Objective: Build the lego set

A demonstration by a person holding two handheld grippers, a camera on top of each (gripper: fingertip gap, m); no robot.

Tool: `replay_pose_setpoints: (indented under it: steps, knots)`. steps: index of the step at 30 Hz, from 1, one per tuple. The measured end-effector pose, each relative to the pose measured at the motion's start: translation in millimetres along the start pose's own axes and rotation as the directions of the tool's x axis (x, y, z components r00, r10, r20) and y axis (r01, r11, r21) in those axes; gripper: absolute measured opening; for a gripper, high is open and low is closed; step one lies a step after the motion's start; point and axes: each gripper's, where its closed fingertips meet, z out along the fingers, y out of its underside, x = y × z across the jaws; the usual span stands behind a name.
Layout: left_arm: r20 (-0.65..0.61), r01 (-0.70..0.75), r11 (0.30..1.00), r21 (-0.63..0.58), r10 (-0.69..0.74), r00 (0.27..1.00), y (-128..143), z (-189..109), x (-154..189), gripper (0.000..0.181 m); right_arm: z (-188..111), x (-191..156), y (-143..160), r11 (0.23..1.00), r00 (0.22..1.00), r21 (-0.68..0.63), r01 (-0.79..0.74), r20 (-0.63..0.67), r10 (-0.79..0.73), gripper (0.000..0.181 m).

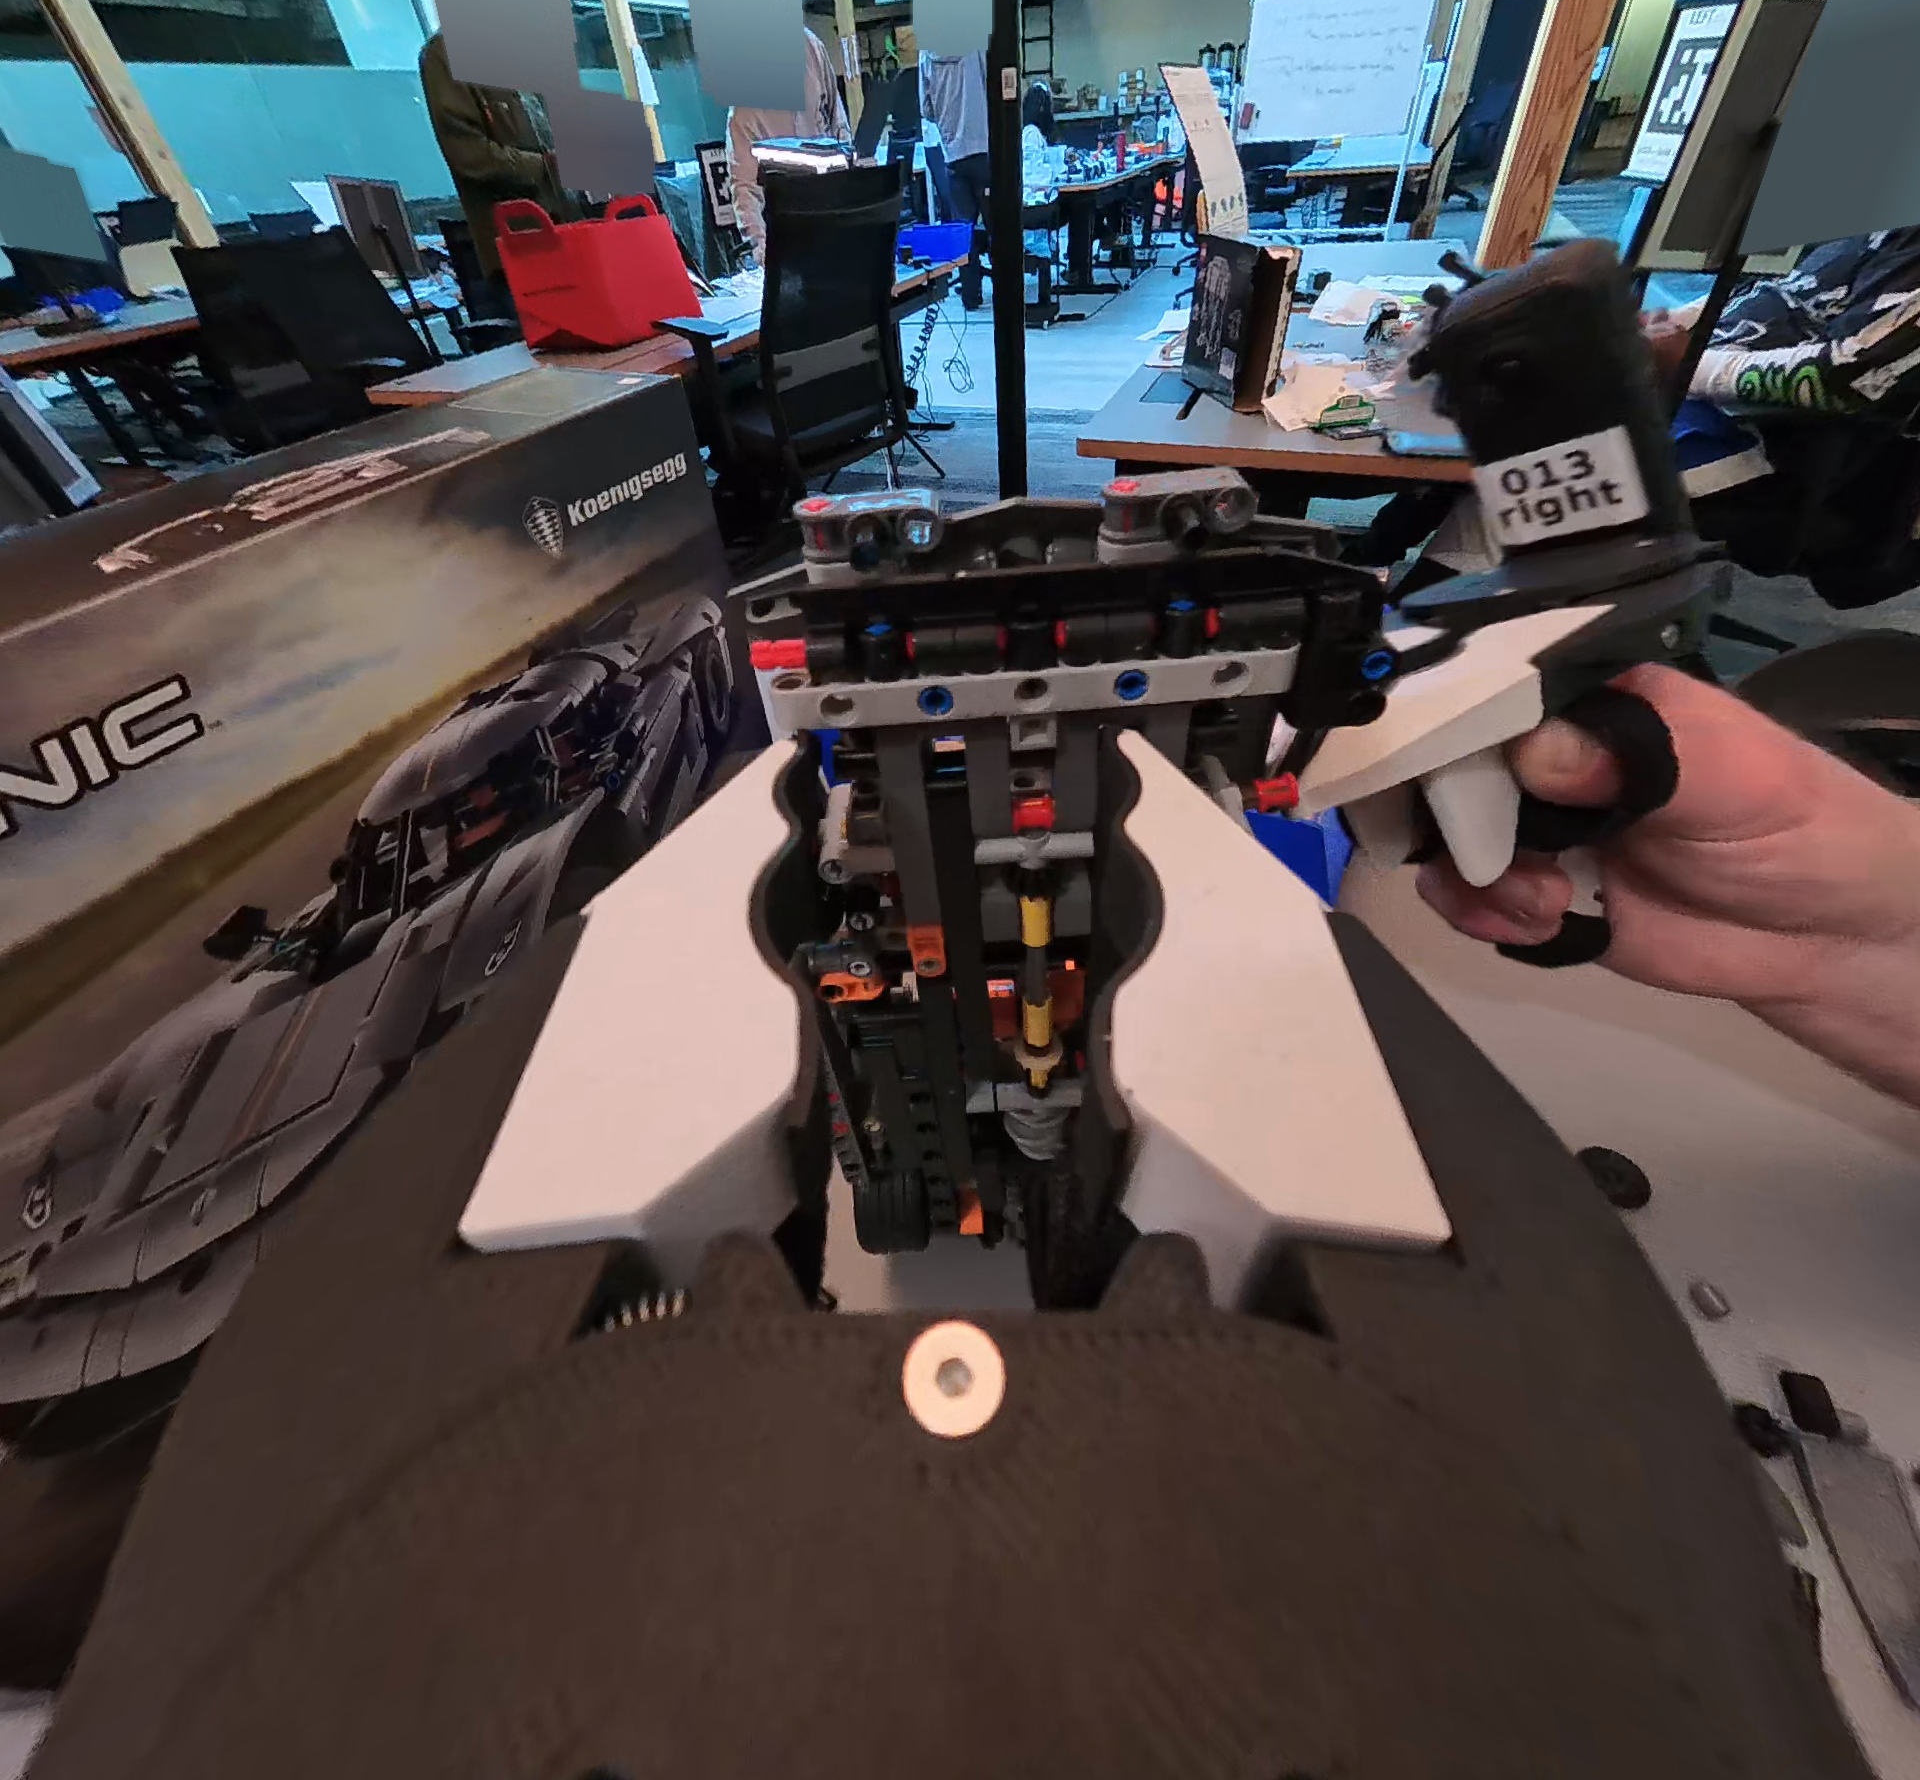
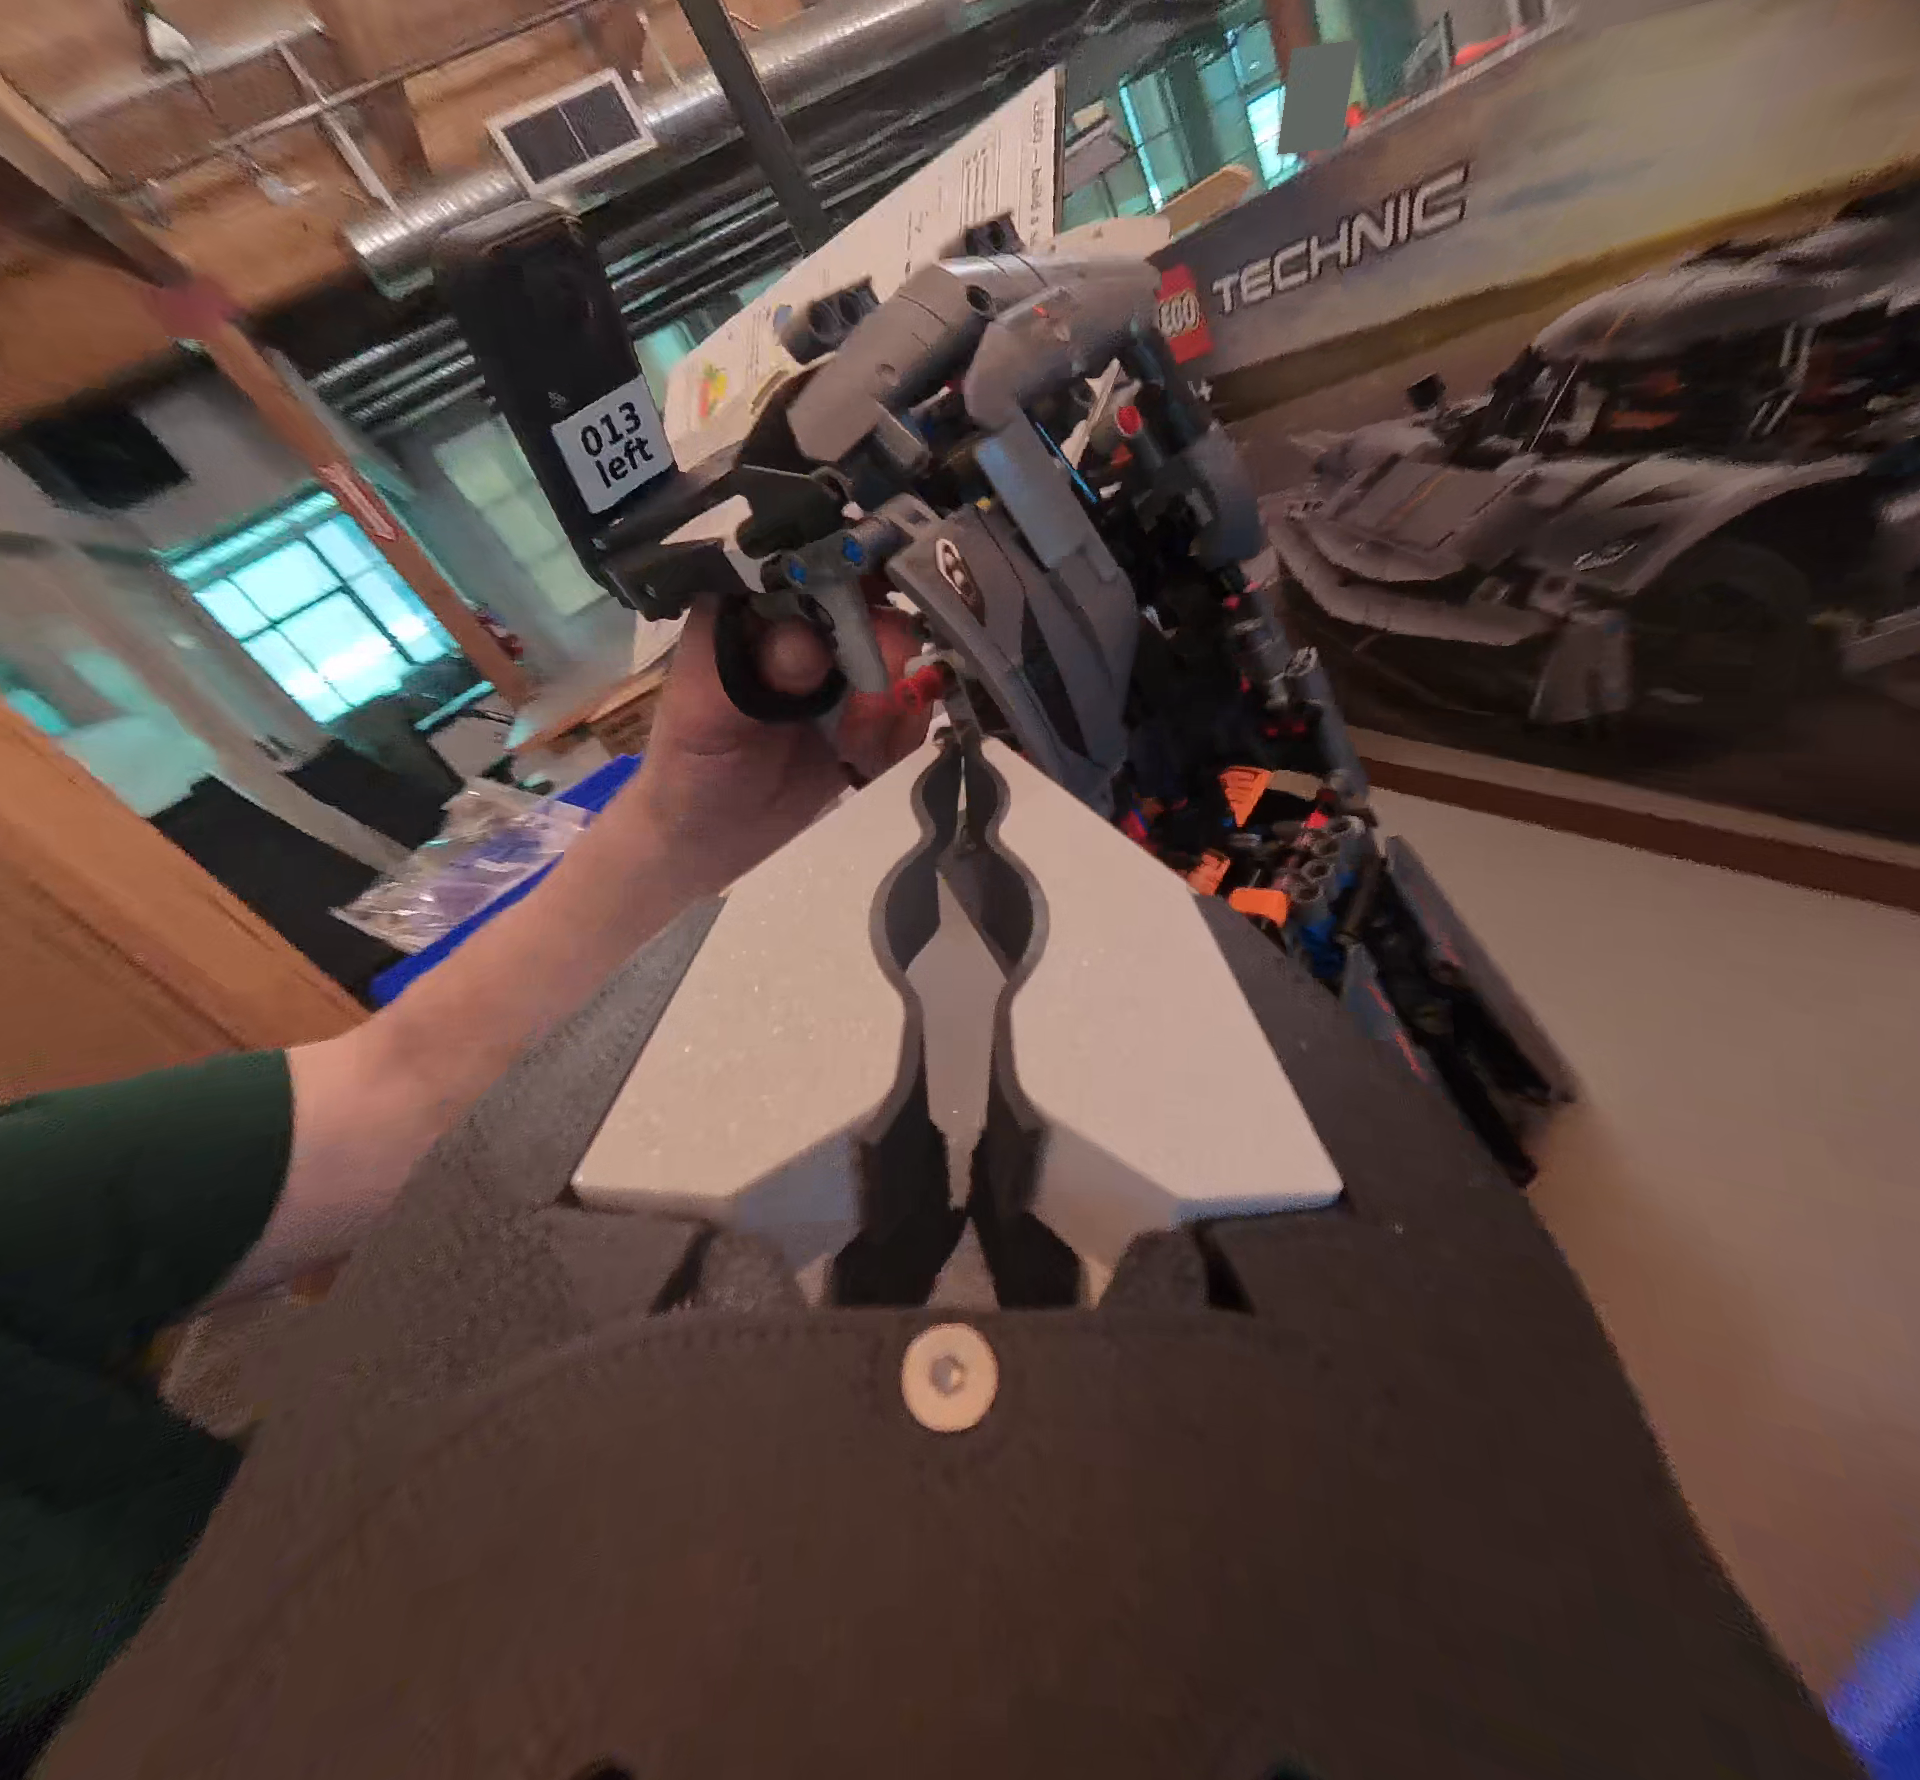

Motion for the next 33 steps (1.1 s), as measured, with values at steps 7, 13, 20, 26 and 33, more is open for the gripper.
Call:
replay_pose_setpoints:
  steps: [7, 13, 20, 26, 33]
  knots:
    - [0.019, -0.012, 1.0, 0.006, 0.012, 1.0, -2, 7, 2, 0.051, 5, -7, -6, 0.965, 0.949, -0.08, 0.25, -0.179, -0.261, 0.019]
    - [0.029, 0.002, 1.0, 0.011, -0.002, 1.0, -3, 9, 1, 0.051, 6, 3, -13, 0.92, 0.859, -0.137, 0.367, -0.331, -0.391, 0.01]
    - [0.053, -0.007, 1.0, 0.006, 0.006, 0.999, -4, 11, 1, 0.05, 6, 4, -14, 0.917, 0.866, -0.152, 0.368, -0.303, -0.397, 0.005]
    - [0.068, -0.014, 1.0, 0.002, 0.014, 0.998, -3, 12, 2, 0.05, 3, 6, -13, 0.932, 0.893, -0.114, 0.345, -0.266, -0.364, 0.005]
    - [0.08, -0.035, 0.999, 0.001, 0.035, 0.996, -5, 16, 5, 0.05, -2, 9, -11, 0.885, 0.829, -0.173, 0.433, -0.31, -0.466, 0.005]
